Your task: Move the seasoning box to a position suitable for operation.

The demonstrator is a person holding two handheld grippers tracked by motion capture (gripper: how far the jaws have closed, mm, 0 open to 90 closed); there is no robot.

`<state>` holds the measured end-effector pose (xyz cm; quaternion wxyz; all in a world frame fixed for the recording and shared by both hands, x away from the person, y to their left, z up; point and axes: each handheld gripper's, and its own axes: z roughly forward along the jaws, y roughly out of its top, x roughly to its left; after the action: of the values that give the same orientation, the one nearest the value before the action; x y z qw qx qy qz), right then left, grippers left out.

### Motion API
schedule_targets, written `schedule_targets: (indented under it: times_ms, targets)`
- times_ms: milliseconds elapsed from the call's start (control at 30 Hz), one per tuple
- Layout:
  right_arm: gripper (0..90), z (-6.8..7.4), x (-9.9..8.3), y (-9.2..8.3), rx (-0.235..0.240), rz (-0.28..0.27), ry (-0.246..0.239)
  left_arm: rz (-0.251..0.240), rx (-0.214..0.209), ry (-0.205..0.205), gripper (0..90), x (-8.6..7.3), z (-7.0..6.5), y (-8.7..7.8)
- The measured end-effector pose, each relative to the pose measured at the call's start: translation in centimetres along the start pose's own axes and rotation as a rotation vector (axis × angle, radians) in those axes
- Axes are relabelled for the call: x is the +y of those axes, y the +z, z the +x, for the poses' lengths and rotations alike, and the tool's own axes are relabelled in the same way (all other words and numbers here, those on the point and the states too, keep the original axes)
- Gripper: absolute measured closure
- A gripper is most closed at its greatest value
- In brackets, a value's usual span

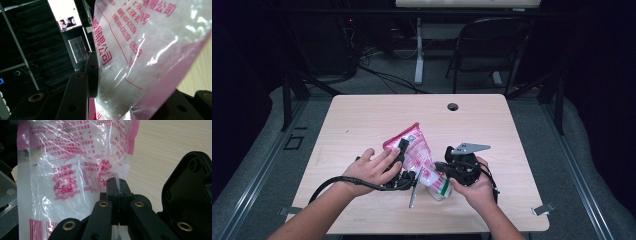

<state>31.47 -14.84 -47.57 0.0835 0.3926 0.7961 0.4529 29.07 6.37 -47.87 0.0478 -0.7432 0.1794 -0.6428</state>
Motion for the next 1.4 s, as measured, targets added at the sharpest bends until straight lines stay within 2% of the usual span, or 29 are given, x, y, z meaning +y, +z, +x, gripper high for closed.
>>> schedule_targets:
  times_ms: [100, 167, 300, 367, 600, 767, 1033, 1100, 1400]
  targets:
    - [90.0, -0.02, 0.00, 0.02, 0.001, -0.002, -0.001, 0.000, 0.001, 0.002, 66.4, 0.01, 0.03, 0.00]
    - [90.0, 0.01, -0.01, 0.01, 0.000, -0.003, 0.002, 0.003, -0.020, -0.004, 66.5, 0.00, 0.06, -0.01]
    - [90.0, -0.01, -0.02, 0.02, 0.001, -0.002, 0.002, -0.002, 0.000, 0.005, 66.7, 0.02, 0.04, -0.02]
    - [90.0, 0.04, -0.02, 0.02, -0.001, 0.000, 0.003, 0.003, -0.020, 0.000, 66.9, 0.01, 0.09, -0.04]
    - [90.0, 0.02, -0.02, 0.02, -0.001, -0.003, 0.003, 0.003, -0.021, -0.003, 67.1, 0.05, 0.11, -0.03]
    - [90.0, 0.00, -0.03, 0.02, -0.001, -0.005, 0.003, 0.004, -0.008, 0.013, 67.1, 0.09, 0.21, -0.04]
    - [90.0, -0.04, -0.04, 0.01, 0.000, -0.004, 0.001, 0.002, -0.020, 0.005, 67.5, 0.10, 0.22, -0.03]
    - [90.0, -0.03, -0.06, 0.01, 0.001, -0.006, 0.002, -0.001, -0.011, 0.007, 67.6, 0.08, 0.18, -0.02]
    - [90.0, 0.00, -0.11, 0.03, 0.004, -0.002, 0.004, -0.002, -0.015, 0.012, 67.9, 0.09, 0.23, -0.05]
